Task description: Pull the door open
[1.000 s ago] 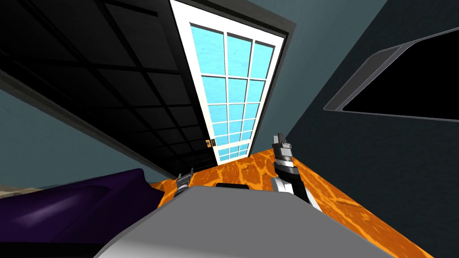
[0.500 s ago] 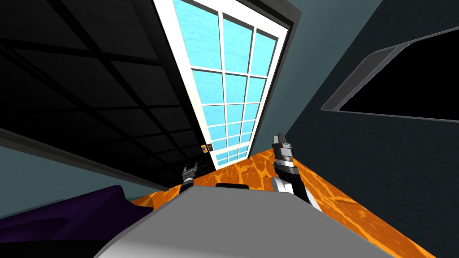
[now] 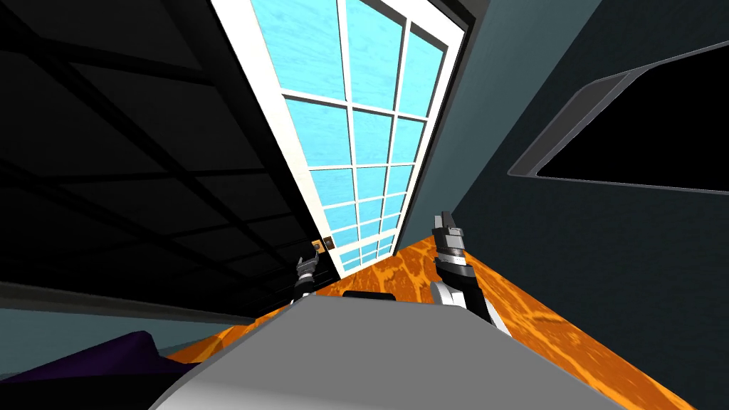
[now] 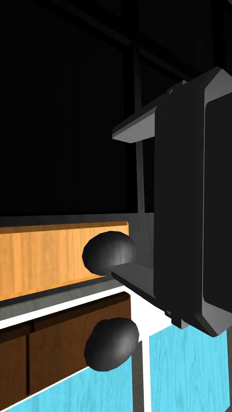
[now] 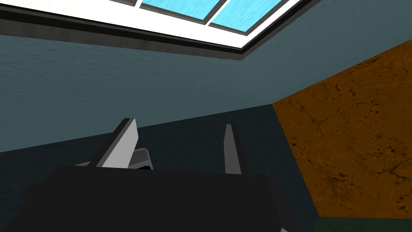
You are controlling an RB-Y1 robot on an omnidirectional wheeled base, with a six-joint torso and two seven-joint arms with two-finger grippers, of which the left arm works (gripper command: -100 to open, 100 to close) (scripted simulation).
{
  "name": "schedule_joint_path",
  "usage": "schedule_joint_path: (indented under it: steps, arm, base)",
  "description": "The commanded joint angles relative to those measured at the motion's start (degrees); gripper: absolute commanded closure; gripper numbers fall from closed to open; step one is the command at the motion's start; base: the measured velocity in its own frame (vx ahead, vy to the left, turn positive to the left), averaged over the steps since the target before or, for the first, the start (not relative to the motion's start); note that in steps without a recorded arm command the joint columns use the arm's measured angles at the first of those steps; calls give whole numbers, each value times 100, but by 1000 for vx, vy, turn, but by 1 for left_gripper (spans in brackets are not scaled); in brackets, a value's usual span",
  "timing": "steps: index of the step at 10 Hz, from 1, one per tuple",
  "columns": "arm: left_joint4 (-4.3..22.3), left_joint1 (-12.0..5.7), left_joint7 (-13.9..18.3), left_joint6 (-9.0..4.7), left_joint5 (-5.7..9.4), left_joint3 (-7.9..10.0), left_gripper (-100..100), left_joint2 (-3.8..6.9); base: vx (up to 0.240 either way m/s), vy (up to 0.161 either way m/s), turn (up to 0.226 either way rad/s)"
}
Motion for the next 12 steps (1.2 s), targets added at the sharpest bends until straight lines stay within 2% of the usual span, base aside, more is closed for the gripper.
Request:
schedule_joint_path:
  steps: [1, 2, 3, 4, 9, 10, 11, 12]
  arm:
    - [-168, -26, 11, 68, -22, -53, -100, -57]
    - [-202, -139, 7, 58, -37, -99, -100, -86]
    - [-211, -42, 5, 78, -32, -77, -100, -99]
    - [-211, -42, 5, 78, -32, -77, 100, -99]
    - [-211, -42, 5, 78, -32, -77, 100, -99]
    - [-154, 61, 94, 93, -4, -72, 100, -93]
    - [-154, 61, 94, 93, -4, -72, 100, -93]
    - [-109, 169, 181, 100, 35, -41, 100, -64]
  base:
    - [118, 29, -63]
    - [176, 56, -129]
    - [83, 31, -35]
    - [-16, -9, 16]
    - [-12, -10, -3]
    - [-95, -36, 16]
    - [-114, -45, 26]
    - [-161, -49, 36]
